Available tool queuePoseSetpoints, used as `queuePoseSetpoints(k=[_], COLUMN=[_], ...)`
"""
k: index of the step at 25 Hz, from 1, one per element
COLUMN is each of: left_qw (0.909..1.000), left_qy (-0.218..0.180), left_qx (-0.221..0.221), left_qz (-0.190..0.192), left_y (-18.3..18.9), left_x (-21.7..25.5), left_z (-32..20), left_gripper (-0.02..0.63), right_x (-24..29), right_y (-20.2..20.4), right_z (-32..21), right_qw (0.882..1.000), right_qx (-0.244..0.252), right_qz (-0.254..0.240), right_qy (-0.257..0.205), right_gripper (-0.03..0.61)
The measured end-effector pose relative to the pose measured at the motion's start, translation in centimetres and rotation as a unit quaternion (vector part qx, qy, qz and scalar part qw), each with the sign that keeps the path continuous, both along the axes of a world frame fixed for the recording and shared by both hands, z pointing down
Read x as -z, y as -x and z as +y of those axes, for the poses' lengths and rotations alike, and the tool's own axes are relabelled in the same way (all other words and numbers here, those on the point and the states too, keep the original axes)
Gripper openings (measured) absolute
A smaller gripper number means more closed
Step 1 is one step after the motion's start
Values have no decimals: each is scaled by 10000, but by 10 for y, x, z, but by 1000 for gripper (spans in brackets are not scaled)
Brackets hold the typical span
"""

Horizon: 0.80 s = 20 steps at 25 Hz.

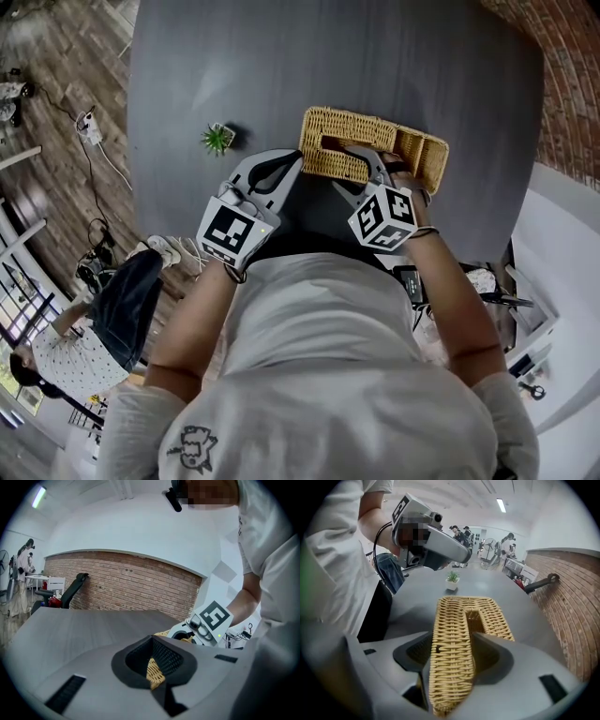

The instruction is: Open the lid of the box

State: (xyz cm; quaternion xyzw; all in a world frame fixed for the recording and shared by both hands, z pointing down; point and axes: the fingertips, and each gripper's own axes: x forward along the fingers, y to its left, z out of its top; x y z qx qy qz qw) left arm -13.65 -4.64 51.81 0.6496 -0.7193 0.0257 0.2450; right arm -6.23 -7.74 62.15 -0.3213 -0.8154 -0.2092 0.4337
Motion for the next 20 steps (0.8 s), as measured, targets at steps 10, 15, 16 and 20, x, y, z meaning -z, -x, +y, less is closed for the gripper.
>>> queuePoseSetpoints(k=[10,15,16,20], left_qw=[9997,9994,9993,9989], left_qy=[-155,-218,-241,-323], left_qx=[168,209,214,233], left_qz=[-92,-162,-187,-226], left_y=[4,4,5,7], left_x=[16,25,28,34], left_z=[10,11,11,14], left_gripper=[11,11,11,11], right_x=[16,30,33,49], right_y=[1,1,2,6], right_z=[4,2,2,4], right_qw=[9998,9996,9996,9994], right_qx=[114,186,213,320], right_qz=[179,200,172,-72], right_qy=[47,27,-6,-123], right_gripper=[244,231,228,175])
